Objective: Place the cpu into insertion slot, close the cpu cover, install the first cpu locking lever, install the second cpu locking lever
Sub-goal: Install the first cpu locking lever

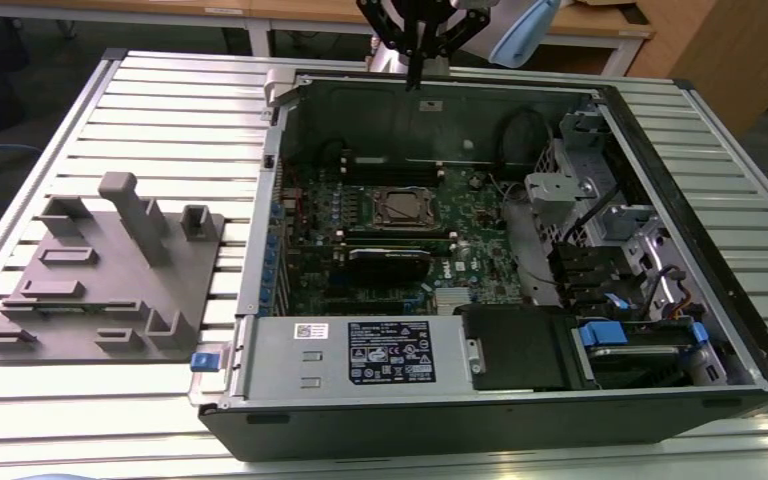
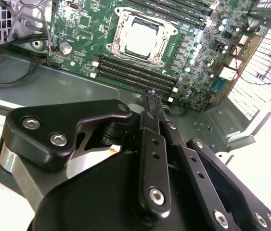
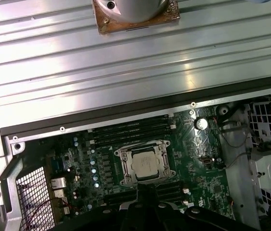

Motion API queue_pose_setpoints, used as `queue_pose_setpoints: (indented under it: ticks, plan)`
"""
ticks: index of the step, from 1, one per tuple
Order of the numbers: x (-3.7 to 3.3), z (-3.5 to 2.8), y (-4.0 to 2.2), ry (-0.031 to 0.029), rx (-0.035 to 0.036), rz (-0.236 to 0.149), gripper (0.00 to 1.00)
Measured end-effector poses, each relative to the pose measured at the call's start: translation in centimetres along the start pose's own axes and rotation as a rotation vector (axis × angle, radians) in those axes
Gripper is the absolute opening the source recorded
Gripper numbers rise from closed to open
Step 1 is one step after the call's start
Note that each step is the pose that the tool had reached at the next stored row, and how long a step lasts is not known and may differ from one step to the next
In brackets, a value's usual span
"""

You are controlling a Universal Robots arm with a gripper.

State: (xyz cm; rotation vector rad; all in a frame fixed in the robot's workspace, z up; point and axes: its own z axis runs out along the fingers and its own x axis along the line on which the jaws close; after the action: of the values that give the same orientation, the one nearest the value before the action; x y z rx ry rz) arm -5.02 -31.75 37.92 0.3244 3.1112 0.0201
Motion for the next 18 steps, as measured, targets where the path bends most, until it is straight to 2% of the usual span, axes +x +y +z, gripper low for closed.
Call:
queue_pose_setpoints:
  ticks: [18]
  plan:
    - [0.00, 0.37, 0.00, -0.0003, -0.0003, 0.000, 0.10]
